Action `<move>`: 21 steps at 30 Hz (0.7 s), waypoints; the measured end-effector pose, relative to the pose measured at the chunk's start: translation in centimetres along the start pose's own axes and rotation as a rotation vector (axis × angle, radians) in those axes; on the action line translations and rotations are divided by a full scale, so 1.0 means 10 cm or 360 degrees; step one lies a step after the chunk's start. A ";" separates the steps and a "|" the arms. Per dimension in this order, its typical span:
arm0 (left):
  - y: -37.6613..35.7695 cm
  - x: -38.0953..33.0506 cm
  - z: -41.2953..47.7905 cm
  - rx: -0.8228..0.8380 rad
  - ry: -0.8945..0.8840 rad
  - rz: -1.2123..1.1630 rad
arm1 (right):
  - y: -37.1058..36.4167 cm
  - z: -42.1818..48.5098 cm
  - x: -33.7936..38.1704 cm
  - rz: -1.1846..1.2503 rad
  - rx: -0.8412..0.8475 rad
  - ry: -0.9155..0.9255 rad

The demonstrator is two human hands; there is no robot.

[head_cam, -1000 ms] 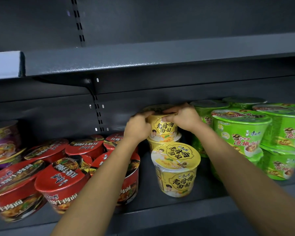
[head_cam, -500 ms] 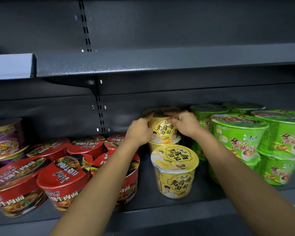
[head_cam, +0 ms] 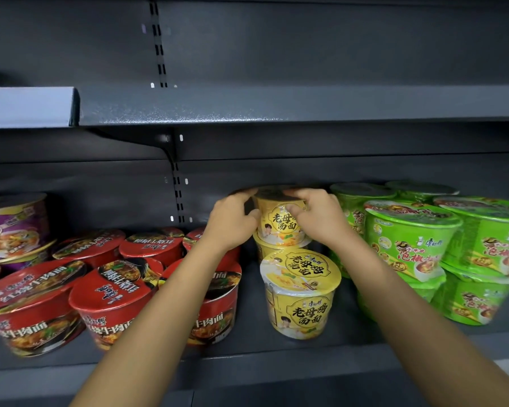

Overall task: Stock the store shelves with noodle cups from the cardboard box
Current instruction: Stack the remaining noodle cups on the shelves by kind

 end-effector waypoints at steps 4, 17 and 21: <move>0.19 0.03 -0.20 -0.0108 -0.0019 -0.0014 | -0.13 -0.15 0.29 0.0049 0.0056 0.0106; 1.31 0.68 -1.24 -0.0343 0.0210 0.0065 | -0.61 -0.87 1.73 0.0078 0.0206 0.0564; 1.80 1.02 -1.75 -0.0407 0.0324 0.0115 | -0.97 -1.19 2.31 0.0129 0.0305 0.0658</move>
Point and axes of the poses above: each hand's wrist, its own z-axis towards the middle knuckle, its own y-axis out of the back of the hand, x = y × z, the point moved 2 cm from there along z, towards the middle knuckle, and after that the axes turned 5 degrees about -z, right-handed, at the moved point
